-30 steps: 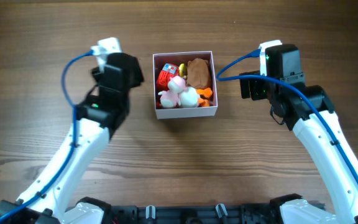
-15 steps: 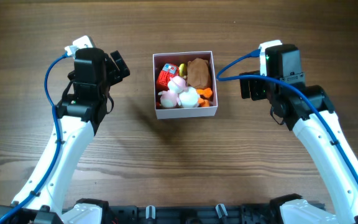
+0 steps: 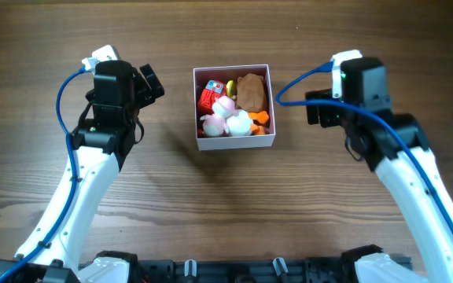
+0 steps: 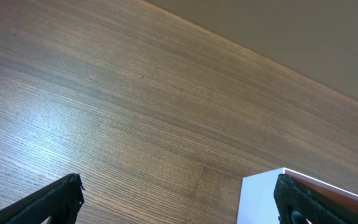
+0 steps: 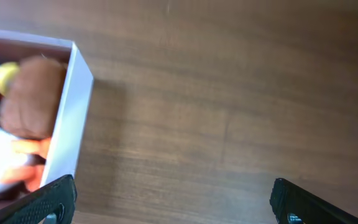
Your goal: Pack container
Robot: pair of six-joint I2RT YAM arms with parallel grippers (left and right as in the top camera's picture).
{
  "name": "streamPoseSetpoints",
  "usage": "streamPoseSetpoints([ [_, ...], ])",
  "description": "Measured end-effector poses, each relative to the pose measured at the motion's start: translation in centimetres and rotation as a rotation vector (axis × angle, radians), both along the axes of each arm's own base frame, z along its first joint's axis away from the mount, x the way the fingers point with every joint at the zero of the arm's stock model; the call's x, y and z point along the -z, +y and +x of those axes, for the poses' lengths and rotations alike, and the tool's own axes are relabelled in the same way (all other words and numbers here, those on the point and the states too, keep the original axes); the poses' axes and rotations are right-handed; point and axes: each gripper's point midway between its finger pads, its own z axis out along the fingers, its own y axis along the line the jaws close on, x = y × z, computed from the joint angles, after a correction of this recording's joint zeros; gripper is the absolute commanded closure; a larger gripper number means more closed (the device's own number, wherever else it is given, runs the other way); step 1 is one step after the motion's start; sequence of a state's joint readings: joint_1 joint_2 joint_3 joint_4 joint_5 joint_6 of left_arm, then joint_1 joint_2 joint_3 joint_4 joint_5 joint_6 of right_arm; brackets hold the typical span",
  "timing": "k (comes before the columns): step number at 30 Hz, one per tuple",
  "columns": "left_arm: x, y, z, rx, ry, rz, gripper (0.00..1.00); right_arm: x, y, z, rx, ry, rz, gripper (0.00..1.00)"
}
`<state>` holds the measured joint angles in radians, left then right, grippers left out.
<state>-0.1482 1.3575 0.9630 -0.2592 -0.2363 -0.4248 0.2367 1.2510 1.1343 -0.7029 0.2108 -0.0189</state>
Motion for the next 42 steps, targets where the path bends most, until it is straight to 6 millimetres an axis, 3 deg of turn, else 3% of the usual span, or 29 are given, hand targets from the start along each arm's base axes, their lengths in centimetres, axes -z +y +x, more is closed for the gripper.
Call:
streamPoseSetpoints([
  [1,0.0,0.0,0.0,0.0,0.0,0.0,0.0,-1.1,-0.1,-0.3,0.0,-0.031,0.007,0.01],
  [5,0.0,0.0,0.0,0.001,0.001,0.0,0.0,-8.4,-0.9,-3.8,0.0,-0.261,0.063,0.0],
  [8,0.1,0.0,0.0,0.002,0.003,-0.001,0.0,-13.3,-1.7,-7.7,-0.007,-0.439,0.111,0.0],
  [11,0.1,0.0,0.0,0.002,0.003,-0.001,0.0,-16.2,-2.1,-12.0,-0.039,-0.582,0.164,0.01],
  [13,0.1,0.0,0.0,0.002,0.004,-0.001,0.0,-16.8,-2.2,-16.0,-0.088,-0.688,0.212,0.0],
  [15,0.1,0.0,0.0,0.002,0.003,-0.002,0.0,-15.8,-2.0,-17.7,-0.117,-0.729,0.235,0.0],
  [18,0.1,-0.1,0.0,0.003,0.004,-0.002,0.0,-11.5,-2.1,-18.6,-0.115,-0.736,0.261,0.01],
  [21,0.1,0.0,-0.1,0.002,0.004,-0.001,0.0,-8.1,-2.4,-17.1,-0.073,-0.764,0.283,0.0],
  [26,0.1,0.0,-0.1,0.002,0.004,-0.001,0.0,-3.1,-3.1,-12.9,-0.02,-0.824,0.311,0.01],
  [32,0.1,0.0,-0.1,0.002,0.004,-0.001,0.0,-0.1,-3.0,-11.2,-0.029,-0.868,0.328,0.01],
  [42,0.1,0.0,-0.1,0.002,0.004,-0.002,0.0,4.2,-3.0,-10.5,-0.018,-0.779,0.326,0.0],
])
